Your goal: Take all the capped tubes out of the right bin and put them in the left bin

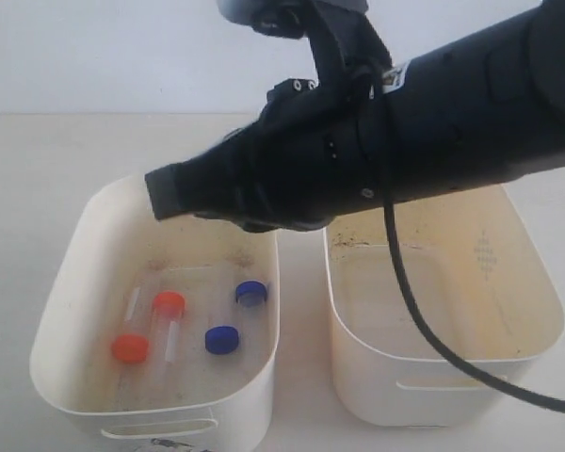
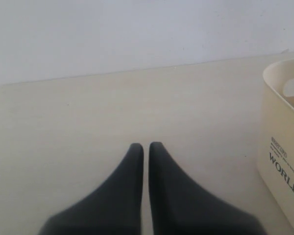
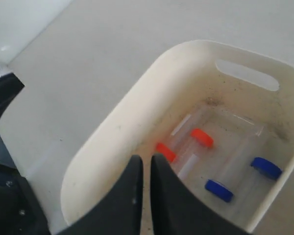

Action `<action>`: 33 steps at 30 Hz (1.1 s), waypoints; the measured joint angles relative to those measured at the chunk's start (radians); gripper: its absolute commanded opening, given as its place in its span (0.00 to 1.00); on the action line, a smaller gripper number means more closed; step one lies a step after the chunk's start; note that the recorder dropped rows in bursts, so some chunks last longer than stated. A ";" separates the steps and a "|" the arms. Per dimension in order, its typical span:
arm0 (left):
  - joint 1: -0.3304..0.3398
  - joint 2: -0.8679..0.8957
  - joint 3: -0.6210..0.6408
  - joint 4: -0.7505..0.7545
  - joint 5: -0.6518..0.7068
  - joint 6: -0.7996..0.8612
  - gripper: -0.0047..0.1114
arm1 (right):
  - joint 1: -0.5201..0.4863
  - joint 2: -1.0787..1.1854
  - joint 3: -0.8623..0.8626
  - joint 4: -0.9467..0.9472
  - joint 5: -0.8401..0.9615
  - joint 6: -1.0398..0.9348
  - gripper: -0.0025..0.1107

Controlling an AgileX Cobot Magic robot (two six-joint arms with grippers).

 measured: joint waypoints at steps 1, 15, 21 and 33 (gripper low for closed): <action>0.000 0.000 0.000 0.000 0.000 0.000 0.08 | -0.005 -0.014 0.018 -0.006 0.000 -0.015 0.07; 0.000 0.000 0.000 0.000 0.000 0.000 0.08 | -0.471 -0.481 0.459 0.050 -0.051 0.214 0.07; 0.000 0.000 0.000 0.000 0.000 0.000 0.08 | -0.718 -0.738 0.629 0.054 -0.057 0.160 0.07; 0.000 0.000 0.000 0.000 0.000 0.000 0.08 | -0.894 -1.264 0.913 0.054 -0.171 -0.003 0.07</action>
